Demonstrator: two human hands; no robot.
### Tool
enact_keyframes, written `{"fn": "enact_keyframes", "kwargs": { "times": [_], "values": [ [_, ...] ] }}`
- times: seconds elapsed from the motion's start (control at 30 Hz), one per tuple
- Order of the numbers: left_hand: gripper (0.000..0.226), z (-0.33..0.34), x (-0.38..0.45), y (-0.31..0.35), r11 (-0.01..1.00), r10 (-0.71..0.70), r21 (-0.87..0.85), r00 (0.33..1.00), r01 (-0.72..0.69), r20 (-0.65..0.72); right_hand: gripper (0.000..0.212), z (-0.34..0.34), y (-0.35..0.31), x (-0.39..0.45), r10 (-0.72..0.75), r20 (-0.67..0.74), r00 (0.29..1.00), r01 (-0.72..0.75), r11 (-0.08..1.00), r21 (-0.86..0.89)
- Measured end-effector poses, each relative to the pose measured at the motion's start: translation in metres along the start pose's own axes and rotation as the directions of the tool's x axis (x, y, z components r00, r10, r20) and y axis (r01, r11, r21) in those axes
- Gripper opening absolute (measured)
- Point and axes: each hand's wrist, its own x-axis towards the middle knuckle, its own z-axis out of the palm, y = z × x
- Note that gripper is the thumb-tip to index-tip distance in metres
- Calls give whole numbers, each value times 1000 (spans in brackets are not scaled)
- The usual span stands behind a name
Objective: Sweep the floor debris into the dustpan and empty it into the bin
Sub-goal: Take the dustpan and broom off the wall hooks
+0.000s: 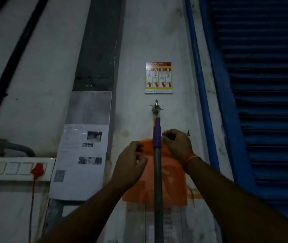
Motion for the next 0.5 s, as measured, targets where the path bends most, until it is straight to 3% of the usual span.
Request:
{"fn": "enact_keyframes", "kwargs": {
  "times": [0.33, 0.5],
  "values": [
    [39, 18, 52, -5, 989, -144, 23, 986, 146, -82, 7, 16, 10, 82, -48, -108, 993, 63, 988, 142],
    [38, 30, 68, 5, 986, -152, 47, 980, 159, -128, 5, 22, 19, 113, 71, -125, 990, -37, 967, 252]
  ]
}}
